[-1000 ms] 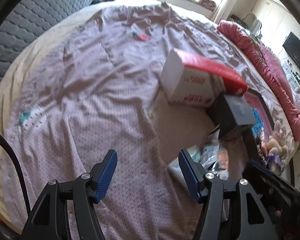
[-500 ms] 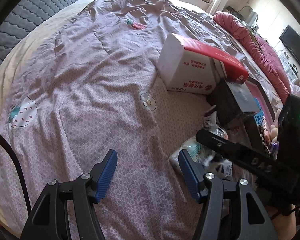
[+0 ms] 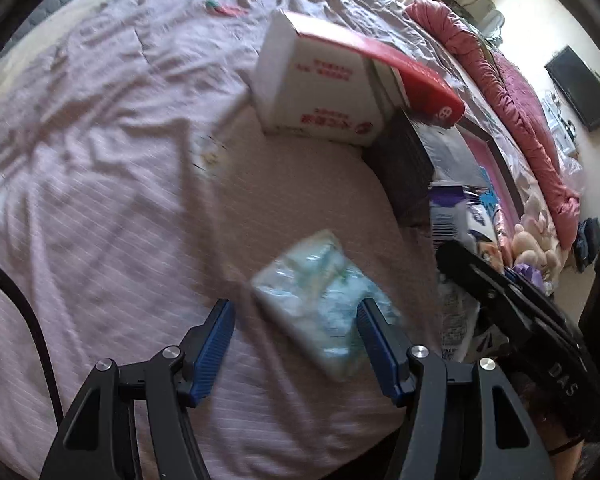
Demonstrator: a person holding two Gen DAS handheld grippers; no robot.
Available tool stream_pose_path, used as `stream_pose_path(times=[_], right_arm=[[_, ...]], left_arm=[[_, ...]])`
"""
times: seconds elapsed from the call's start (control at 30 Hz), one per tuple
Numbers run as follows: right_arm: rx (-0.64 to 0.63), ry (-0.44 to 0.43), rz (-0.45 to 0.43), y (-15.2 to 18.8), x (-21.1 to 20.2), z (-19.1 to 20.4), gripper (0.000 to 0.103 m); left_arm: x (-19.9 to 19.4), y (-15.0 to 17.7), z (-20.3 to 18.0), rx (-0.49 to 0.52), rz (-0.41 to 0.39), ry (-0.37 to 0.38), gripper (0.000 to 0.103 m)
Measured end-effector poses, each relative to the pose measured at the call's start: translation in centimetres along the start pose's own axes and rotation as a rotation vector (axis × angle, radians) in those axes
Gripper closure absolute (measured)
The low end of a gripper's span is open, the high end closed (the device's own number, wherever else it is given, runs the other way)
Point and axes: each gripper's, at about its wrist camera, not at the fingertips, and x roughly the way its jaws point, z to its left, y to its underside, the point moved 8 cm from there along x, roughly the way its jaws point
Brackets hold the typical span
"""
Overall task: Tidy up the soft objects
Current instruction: 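Grasp the white bagged pack with the left tool while the right tool grasps the snack packet, then carry the white pack with the left tool while the right tool carries the snack packet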
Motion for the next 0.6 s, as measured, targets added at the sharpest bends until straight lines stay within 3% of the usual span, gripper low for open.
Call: stream_pose_path(times=[0.07, 0.23, 0.4, 0.5, 0.6], right_arm=[[0.022, -0.017, -0.024, -0.4, -0.6, -0.5, 0.073], [0.043, -0.046, -0.071, -1.4, -2.0, -1.1, 0.072], [0.053, -0.066, -0.096, -1.9, -2.4, -1.0, 0.072], [0.044, -0.065, -0.112, -2.1, -3.0, -1.0, 0.072], [0.041, -0.065, -0.139, -2.5, -3.9, -1.1, 0.072]], left_arm=[[0.6, 0.1, -0.6, -0.037, 0.009, 0.02, 0.037], [2.1, -0.3, -1.0, -0.089, -0.001, -0.027, 0.036], [3.7, -0.8, -1.7, -0.107, -0.014, -0.137, 0.037], [4.3, -0.8, -2.2, -0.051, -0.041, -0.252, 0.05], [4.2, -0.7, -2.8, -0.005, -0.059, -0.259, 0.065]])
